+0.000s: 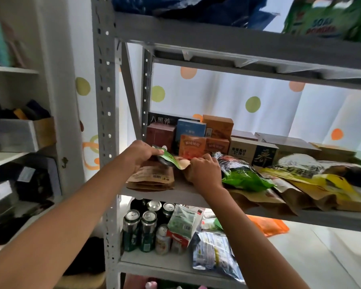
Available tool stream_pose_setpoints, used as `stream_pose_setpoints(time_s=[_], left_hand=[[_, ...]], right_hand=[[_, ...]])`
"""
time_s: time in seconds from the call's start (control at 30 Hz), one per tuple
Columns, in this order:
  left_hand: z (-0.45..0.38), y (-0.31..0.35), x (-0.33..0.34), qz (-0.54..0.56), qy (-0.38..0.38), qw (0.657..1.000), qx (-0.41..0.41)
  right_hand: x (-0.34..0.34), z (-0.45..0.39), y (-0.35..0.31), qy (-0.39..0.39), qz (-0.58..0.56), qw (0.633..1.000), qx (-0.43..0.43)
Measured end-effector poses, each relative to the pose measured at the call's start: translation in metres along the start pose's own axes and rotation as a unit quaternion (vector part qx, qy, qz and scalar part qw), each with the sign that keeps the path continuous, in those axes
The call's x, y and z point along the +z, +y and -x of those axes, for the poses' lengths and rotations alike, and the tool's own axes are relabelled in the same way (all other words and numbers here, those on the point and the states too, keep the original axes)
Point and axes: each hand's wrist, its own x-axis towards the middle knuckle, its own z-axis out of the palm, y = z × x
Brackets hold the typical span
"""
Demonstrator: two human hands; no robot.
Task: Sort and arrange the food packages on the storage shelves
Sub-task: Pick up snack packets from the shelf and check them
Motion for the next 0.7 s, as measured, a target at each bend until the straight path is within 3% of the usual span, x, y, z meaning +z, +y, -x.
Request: stream_pose_setpoints(time_s=[0.27,0.43,0.5,0.7], left_hand=[[0.008,0.014,0.013,-0.081,-0.074,0.993,-0.033],[-0.036,-0.012,0.037,-0.127,-0.139,0.982,-0.032],[-0.014,-0.004,0.048,-0.145,-0.145,0.978,-0.027],[0.014,0.003,0.072,-0.249,-0.137,0.959,0.015]], right_hand=[[-0.018,-0.007,0.009,0.053,-0.075,0.988,0.123],[-0.028,-0.009,0.012,0.067,-0.125,0.977,0.158],[-0.028,-0.010,0.012,0.073,-0.157,0.970,0.170],[-0.025,-0.014,0.013,0.147,-0.326,0.910,0.209]])
